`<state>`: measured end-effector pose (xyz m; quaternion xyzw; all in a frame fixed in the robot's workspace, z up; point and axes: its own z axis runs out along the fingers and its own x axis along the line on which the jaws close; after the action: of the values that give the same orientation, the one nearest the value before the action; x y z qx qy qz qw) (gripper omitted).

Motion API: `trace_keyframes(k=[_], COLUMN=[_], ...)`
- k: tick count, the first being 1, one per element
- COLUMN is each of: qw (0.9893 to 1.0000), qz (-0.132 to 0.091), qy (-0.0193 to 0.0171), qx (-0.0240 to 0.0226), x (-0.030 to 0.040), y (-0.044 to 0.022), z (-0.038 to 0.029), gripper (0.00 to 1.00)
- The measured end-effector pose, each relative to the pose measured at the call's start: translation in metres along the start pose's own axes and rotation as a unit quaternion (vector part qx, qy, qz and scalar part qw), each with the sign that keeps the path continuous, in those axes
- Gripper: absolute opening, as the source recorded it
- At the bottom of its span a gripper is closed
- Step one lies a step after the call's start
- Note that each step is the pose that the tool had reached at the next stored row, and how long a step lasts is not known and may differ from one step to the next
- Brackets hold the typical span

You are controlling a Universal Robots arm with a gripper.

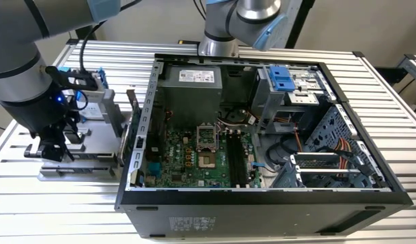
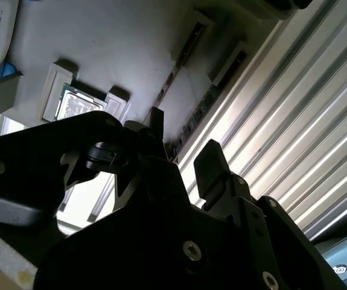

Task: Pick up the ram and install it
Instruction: 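Pick up the ram and move it above insertion slot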

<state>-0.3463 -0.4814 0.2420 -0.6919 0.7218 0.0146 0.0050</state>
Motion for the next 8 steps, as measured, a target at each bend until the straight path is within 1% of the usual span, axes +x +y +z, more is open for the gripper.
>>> trace_keyframes(k=[8], qw=[1.0], qz=[-0.002], qy=[0.0001], qx=[-0.0001], x=[0.0004], y=[-0.0004], z=[0.008], gripper=[1.0])
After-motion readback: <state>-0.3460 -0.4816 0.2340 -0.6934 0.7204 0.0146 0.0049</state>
